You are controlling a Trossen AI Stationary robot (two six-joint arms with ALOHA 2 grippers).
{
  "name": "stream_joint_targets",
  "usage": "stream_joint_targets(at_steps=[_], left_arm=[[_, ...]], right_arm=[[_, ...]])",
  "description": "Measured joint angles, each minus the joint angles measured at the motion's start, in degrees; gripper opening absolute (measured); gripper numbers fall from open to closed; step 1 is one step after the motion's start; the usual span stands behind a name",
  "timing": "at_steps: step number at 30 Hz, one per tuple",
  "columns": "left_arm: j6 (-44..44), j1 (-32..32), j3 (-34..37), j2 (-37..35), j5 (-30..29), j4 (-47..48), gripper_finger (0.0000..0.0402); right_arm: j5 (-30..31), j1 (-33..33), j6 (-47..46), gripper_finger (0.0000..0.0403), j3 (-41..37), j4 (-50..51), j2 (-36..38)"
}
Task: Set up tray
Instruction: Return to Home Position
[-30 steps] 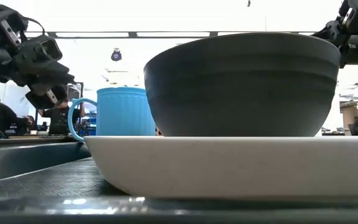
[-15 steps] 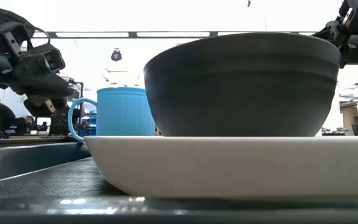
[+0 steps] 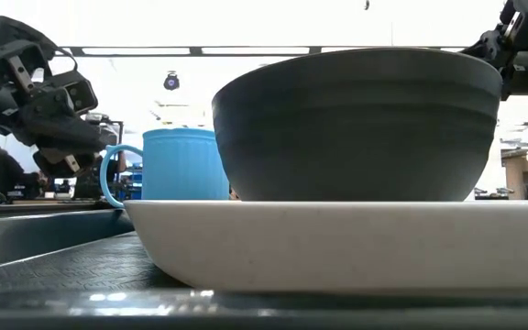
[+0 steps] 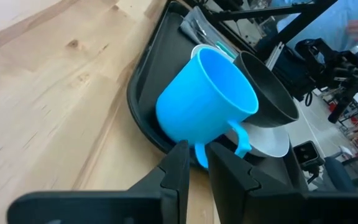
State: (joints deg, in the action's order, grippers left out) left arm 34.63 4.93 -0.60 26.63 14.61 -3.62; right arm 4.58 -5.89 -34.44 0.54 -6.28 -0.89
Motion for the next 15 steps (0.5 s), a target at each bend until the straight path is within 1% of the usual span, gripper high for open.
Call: stream_joint_targets(at_steps=[4,15], left_arm=[[0.0,0.0,0.0,0.12,0.0,0.0,0.004],[0.0,0.0,0.0,0.09,0.01,0.0,0.004]], right_arm=[[0.0,0.0,-0.01,0.0123,0.0,-0.01,0.0],[0.0,0.0,0.0,0.0133,0.0,-0.01,0.0]])
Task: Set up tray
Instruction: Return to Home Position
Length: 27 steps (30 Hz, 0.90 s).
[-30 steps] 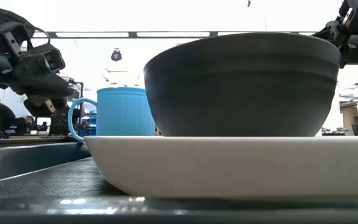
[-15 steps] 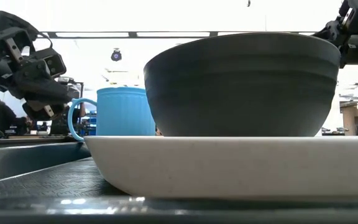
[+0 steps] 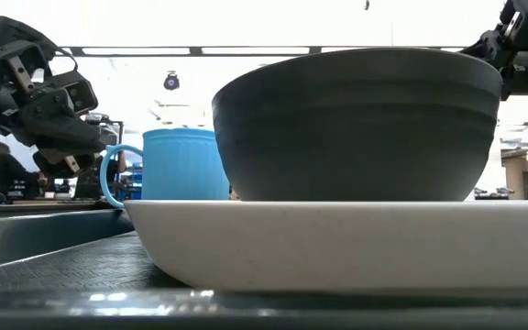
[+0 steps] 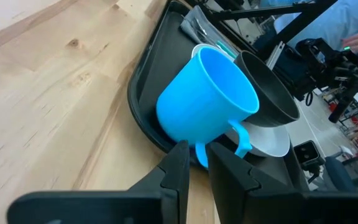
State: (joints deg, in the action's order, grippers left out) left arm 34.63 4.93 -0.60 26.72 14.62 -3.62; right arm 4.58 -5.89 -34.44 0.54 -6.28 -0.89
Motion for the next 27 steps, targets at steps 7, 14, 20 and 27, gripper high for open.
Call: stream_joint_targets(at_steps=[7,14,20,27], left_arm=[[0.0,0.0,0.0,0.0,-0.01,0.0,0.004],[0.0,0.0,0.0,0.0,-0.01,-0.01,0.004],[0.02,0.0,0.0,0.0,-0.01,0.0,0.004],[0.0,0.02,0.0,0.0,-0.01,0.0,0.004]], right_arm=[[0.0,0.0,0.0,0.0131,0.0,0.0,-0.02],[0.0,0.0,0.0,0.013,0.0,0.01,-0.02],[0.0,0.0,0.0,0.0135,0.0,0.01,-0.02],[0.0,0.0,-0.02,0.0127,0.0,0.01,-0.02]])
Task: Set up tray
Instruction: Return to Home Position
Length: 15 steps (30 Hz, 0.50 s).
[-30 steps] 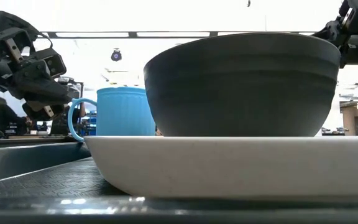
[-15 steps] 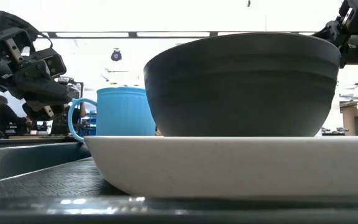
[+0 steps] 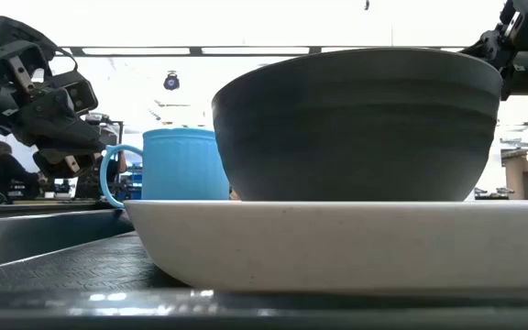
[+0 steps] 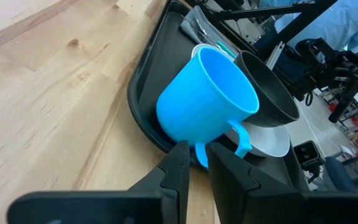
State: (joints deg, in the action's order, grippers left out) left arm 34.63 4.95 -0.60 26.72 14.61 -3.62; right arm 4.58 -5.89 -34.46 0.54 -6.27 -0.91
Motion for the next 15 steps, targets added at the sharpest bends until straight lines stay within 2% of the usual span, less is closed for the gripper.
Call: stream_joint_targets(at_steps=[15], left_arm=[[0.0,-0.01,-0.02,0.0,0.0,0.0,0.004]], right_arm=[[0.0,0.0,0.0,0.0134,0.02,-0.01,0.0]])
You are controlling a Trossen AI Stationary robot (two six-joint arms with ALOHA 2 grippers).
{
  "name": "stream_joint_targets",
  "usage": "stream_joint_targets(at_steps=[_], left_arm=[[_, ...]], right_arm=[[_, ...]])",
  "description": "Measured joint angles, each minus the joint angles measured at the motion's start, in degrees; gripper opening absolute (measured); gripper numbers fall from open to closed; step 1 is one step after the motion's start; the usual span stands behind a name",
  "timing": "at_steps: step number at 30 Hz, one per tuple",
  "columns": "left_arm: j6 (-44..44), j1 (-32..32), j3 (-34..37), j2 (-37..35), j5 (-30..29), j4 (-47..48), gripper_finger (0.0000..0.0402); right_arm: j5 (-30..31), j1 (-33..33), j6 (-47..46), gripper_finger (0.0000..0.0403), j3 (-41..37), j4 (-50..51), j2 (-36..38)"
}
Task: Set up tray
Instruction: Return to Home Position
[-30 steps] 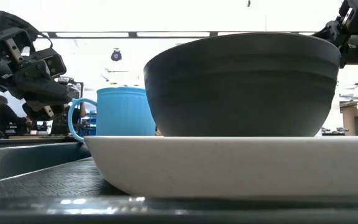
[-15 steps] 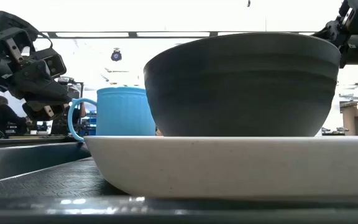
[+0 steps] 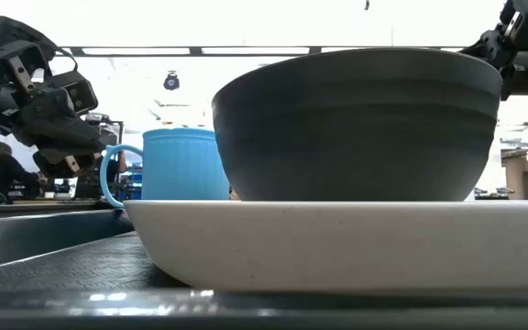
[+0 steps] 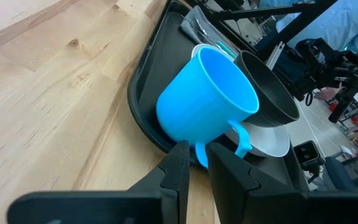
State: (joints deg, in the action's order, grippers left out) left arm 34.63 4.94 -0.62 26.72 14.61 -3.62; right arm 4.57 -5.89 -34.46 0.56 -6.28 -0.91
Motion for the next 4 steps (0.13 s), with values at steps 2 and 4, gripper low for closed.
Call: stream_joint_targets(at_steps=[2,4], left_arm=[[0.0,0.0,0.0,0.0,0.0,0.0,0.004],[0.0,-0.01,0.0,0.0,0.0,0.0,0.004]], right_arm=[[0.0,0.0,0.0,0.0132,0.0,0.02,0.0],[0.0,0.0,0.0,0.0129,0.0,0.02,0.0]])
